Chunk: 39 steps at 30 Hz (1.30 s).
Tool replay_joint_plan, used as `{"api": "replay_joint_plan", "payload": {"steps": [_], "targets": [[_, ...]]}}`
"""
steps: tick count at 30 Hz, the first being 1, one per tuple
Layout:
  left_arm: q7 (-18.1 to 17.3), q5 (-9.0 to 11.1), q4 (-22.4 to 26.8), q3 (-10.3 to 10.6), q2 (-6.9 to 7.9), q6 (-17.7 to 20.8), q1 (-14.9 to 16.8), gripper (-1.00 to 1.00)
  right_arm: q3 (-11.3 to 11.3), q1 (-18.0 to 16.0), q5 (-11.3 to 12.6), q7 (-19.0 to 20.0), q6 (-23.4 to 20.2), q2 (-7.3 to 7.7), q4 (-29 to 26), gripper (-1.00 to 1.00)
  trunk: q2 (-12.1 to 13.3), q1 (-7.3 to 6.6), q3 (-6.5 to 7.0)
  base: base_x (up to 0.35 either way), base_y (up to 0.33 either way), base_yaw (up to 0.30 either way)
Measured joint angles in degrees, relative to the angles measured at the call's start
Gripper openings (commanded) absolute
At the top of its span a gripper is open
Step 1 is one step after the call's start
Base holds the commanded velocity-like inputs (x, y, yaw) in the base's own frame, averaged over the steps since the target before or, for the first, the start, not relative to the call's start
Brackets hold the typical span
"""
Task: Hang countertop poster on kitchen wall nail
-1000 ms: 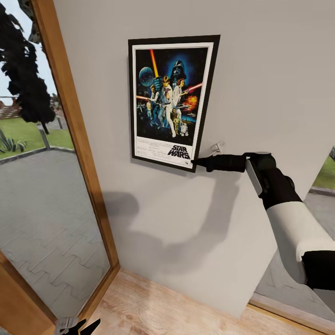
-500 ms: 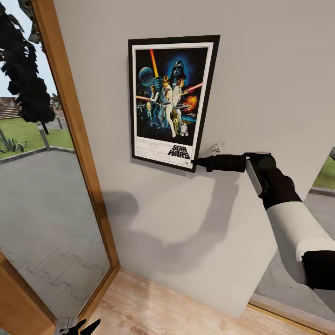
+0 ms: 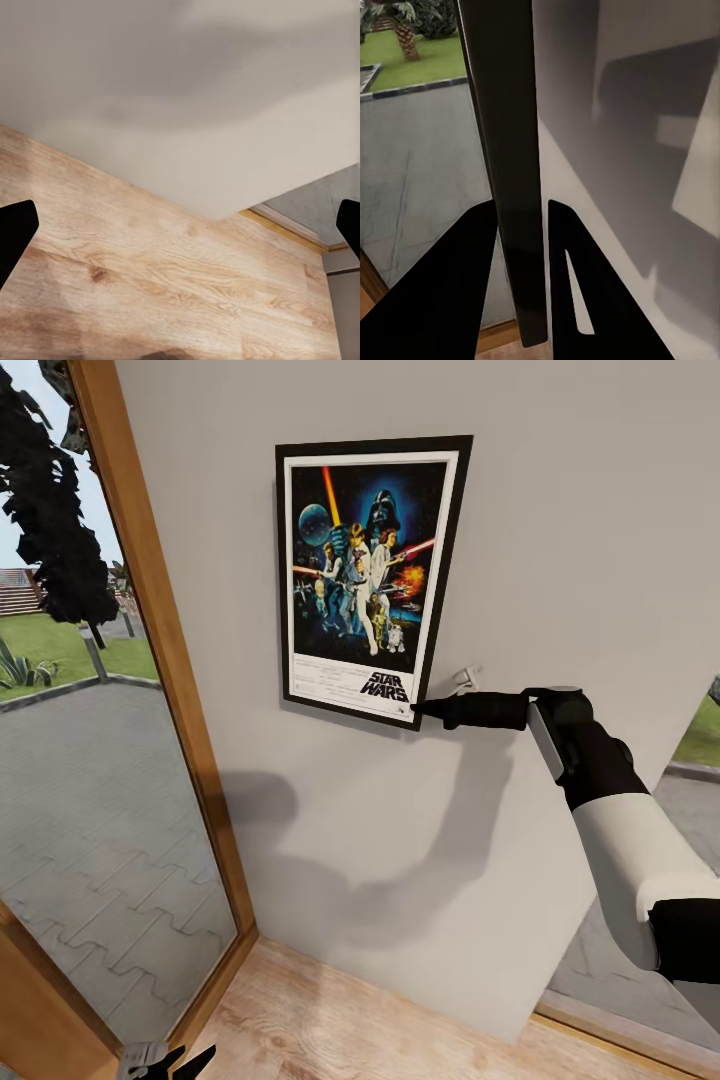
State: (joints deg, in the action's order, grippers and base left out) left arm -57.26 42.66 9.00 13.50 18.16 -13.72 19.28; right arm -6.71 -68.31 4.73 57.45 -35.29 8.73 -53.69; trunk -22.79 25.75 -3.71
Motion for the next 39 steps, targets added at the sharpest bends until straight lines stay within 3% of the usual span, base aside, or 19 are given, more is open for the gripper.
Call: {"api": "replay_joint_plan", "payload": {"steps": [39], "targets": [[-0.01, 0.0, 0.0, 0.0, 0.0, -0.03, 0.0, 1.0, 0.09, 0.0, -0.01, 0.0, 0.0, 0.0, 0.0, -1.0, 0.0, -0.01, 0.0, 0.01, 0.0, 0.0]]}}
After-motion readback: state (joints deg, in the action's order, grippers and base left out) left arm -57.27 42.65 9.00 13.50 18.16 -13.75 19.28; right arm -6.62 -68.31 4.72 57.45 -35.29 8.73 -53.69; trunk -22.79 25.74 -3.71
